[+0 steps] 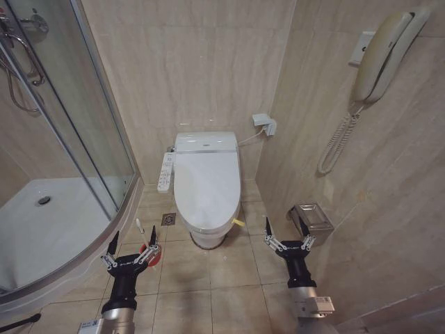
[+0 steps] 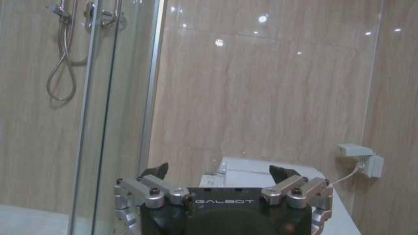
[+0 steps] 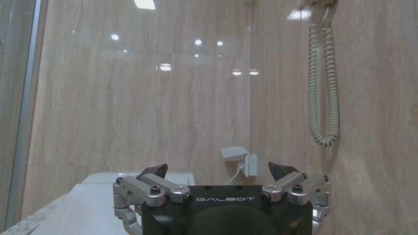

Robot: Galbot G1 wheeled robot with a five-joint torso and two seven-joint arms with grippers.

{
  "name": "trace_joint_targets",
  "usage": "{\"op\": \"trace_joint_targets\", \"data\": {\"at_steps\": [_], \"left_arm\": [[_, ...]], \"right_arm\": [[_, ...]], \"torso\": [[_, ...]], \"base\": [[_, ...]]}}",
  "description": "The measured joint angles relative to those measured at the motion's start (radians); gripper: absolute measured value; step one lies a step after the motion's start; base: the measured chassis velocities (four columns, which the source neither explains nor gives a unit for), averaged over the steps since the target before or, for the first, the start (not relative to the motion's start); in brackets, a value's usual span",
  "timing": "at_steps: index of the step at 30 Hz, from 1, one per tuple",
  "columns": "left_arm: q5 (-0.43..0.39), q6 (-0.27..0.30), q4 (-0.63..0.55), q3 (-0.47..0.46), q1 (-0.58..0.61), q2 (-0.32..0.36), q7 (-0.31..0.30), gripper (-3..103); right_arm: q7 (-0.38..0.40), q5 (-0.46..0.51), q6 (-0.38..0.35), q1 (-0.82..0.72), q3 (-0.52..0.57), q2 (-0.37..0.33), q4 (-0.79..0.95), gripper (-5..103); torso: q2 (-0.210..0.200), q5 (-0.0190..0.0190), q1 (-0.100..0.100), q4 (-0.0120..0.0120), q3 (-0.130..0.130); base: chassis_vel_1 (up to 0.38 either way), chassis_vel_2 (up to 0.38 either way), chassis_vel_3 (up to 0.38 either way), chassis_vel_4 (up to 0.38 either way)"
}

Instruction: Open the toilet lid, clean the toilet bowl with a toilet brush, close the toilet lid, and flush.

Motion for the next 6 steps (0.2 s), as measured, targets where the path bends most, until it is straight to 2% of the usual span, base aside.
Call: {"op": "trace_joint_targets", "data": {"at_steps": [6], "left_arm": [[-0.001, 0.0, 0.0, 0.0, 0.0, 0.0, 0.0, 100]], "right_arm": [[0.0, 0.001, 0.001, 0.0, 0.0, 0.0, 0.0, 100]], "torso": [[0.0, 0.0, 0.0, 0.0, 0.0]], "base": [[0.0, 0.0, 0.0, 0.0]]}}
